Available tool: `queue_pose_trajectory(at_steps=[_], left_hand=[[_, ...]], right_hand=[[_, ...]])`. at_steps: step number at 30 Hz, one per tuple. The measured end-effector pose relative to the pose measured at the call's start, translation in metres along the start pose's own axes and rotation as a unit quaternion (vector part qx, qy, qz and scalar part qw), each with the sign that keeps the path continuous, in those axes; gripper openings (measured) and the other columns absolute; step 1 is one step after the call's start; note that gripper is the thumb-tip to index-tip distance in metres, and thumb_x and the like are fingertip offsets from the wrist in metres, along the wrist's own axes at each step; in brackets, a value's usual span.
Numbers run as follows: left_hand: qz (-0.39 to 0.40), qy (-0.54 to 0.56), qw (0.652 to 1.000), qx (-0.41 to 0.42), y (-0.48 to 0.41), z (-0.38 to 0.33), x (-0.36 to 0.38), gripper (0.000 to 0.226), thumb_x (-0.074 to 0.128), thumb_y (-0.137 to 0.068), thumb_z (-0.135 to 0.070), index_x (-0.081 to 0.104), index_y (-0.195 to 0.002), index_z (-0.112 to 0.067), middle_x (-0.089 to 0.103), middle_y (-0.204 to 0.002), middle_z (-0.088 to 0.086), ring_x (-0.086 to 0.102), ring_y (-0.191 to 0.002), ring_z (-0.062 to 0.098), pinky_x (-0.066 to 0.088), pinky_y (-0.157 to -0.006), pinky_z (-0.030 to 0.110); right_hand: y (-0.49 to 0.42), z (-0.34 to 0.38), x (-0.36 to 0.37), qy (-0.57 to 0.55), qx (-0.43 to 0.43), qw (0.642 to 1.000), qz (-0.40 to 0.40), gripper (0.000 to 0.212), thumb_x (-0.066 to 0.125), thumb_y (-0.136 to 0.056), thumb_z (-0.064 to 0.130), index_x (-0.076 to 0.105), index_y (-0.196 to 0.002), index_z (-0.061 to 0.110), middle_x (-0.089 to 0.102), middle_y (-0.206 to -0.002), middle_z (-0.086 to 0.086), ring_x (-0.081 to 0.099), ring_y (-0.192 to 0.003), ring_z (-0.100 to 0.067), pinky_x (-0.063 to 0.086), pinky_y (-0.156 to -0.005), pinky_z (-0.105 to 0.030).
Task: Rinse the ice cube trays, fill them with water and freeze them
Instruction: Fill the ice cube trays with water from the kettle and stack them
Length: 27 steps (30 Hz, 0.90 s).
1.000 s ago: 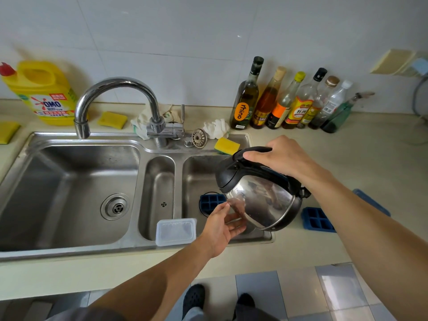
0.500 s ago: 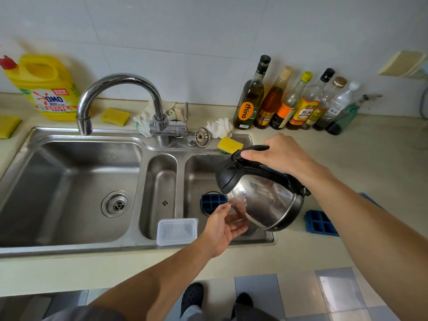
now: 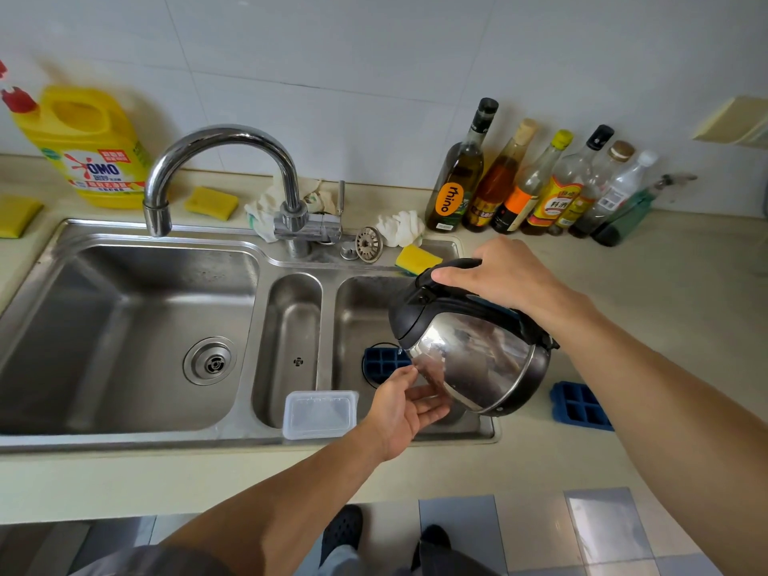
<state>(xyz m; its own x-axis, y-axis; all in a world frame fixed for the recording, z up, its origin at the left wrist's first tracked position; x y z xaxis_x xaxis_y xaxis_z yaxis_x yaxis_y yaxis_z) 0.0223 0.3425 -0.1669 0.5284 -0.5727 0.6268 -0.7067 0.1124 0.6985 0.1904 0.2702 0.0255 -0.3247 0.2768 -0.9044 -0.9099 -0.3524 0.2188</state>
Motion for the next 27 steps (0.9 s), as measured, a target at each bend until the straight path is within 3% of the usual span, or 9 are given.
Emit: queue_pose_trajectory(at_steps=[19,27], left_hand=[[0.008,-0.004,1.0,-0.001,-0.0017,-0.0036,-0.0034,0.033,0.038,-0.11,-0.021,0.051,-0.137,-0.007,0.069,-0.119,0.029,0.07,-0.107,0.042,0.049,-0.105,0.058],[0.01,-0.004,1.0,-0.006,-0.0015,-0.0036,-0.0045,0.034,0.037,-0.11,-0.021,0.051,-0.138,-0.007,0.069,-0.118,0.029,0.07,-0.108,0.042,0.049,-0.105,0.058]], right_hand=[[-0.008,0.0076,0.0038,-0.002,-0.021,1.0,0.003,0.064,0.074,-0.066,0.074,0.054,-0.051,0.015,0.046,-0.048,0.005,0.044,-0.047,-0.014,0.029,-0.046,-0.031],[-0.0093,0.0085,0.0047,0.0,-0.029,1.0,0.008,0.063,0.073,-0.066,0.075,0.063,-0.058,0.013,0.052,-0.052,0.003,0.051,-0.05,-0.015,0.033,-0.047,-0.03]])
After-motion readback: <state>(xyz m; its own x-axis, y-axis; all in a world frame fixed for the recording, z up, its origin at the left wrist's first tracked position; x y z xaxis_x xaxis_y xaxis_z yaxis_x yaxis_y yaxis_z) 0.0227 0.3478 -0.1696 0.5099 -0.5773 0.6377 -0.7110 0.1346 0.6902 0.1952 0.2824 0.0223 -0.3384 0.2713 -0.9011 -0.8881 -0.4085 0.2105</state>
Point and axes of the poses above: each hand's wrist, its own y-axis away from the middle knuckle, its own x-axis out of the palm, z = x × y, the point moved 3 cm from there along -y, towards the middle knuckle
